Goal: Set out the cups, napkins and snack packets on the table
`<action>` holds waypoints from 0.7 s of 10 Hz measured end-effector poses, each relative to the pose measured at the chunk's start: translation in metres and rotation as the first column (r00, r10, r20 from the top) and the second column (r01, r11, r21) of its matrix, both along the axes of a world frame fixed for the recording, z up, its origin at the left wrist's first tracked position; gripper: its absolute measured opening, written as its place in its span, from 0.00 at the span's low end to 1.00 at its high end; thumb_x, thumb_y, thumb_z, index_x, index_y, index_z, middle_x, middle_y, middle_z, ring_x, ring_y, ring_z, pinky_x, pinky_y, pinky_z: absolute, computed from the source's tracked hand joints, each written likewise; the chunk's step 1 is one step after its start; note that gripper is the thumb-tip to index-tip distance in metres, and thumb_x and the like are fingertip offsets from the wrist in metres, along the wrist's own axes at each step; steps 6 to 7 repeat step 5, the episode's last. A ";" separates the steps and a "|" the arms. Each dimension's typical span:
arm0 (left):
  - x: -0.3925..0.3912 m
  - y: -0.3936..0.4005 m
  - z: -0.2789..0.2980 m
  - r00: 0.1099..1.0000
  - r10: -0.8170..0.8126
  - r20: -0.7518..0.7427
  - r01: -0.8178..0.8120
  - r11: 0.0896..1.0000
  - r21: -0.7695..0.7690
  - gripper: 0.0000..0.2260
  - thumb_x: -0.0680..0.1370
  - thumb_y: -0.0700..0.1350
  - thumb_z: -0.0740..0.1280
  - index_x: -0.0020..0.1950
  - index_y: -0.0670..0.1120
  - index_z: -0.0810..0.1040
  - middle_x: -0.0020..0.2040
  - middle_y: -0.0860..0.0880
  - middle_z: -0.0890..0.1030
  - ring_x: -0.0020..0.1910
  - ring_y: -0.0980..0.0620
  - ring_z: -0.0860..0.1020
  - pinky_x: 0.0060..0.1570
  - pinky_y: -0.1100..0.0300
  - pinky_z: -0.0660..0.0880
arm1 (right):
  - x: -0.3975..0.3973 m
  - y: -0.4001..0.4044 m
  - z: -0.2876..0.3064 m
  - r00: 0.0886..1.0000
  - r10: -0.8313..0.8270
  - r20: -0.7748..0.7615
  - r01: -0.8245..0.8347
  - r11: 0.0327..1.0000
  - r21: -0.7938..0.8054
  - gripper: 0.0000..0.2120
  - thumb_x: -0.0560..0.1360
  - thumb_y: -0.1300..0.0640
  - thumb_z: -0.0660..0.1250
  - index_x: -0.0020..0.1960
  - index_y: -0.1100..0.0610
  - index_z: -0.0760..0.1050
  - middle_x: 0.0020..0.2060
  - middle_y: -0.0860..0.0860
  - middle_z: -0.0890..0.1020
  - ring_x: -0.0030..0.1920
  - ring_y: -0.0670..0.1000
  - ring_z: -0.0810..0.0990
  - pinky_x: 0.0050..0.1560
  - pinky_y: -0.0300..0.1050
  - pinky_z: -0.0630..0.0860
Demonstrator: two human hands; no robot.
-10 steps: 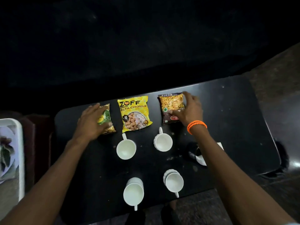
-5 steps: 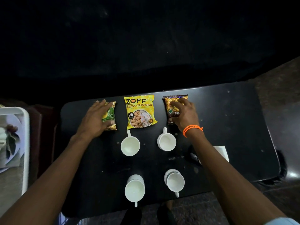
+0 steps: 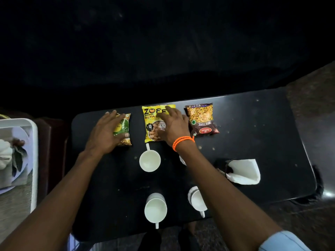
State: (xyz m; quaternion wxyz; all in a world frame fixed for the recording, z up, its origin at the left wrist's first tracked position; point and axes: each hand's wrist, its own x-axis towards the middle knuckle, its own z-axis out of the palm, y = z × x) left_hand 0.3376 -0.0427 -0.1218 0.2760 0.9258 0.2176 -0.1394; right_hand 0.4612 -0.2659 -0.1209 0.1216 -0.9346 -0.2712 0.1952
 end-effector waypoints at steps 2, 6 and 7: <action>-0.006 0.003 -0.007 0.995 -0.085 0.056 0.082 0.995 0.053 0.30 0.81 0.54 0.71 0.82 0.51 0.67 0.84 0.45 0.64 0.84 0.42 0.59 0.80 0.39 0.60 | 0.029 -0.062 0.006 0.891 -0.420 0.172 0.429 0.903 -0.016 0.26 0.76 0.56 0.71 0.74 0.49 0.72 0.78 0.57 0.66 0.78 0.62 0.61 0.71 0.65 0.64; -0.014 -0.007 -0.007 0.981 0.008 0.194 -0.039 0.987 0.154 0.27 0.84 0.61 0.59 0.80 0.50 0.70 0.83 0.44 0.67 0.83 0.43 0.61 0.78 0.38 0.59 | 0.034 -0.081 0.006 0.930 -0.314 0.190 0.311 0.949 0.047 0.22 0.80 0.51 0.66 0.73 0.54 0.72 0.76 0.58 0.69 0.77 0.61 0.65 0.71 0.62 0.65; -0.014 -0.007 -0.007 0.981 0.008 0.194 -0.039 0.987 0.154 0.27 0.84 0.61 0.59 0.80 0.50 0.70 0.83 0.44 0.67 0.83 0.43 0.61 0.78 0.38 0.59 | 0.034 -0.081 0.006 0.930 -0.314 0.190 0.311 0.949 0.047 0.22 0.80 0.51 0.66 0.73 0.54 0.72 0.76 0.58 0.69 0.77 0.61 0.65 0.71 0.62 0.65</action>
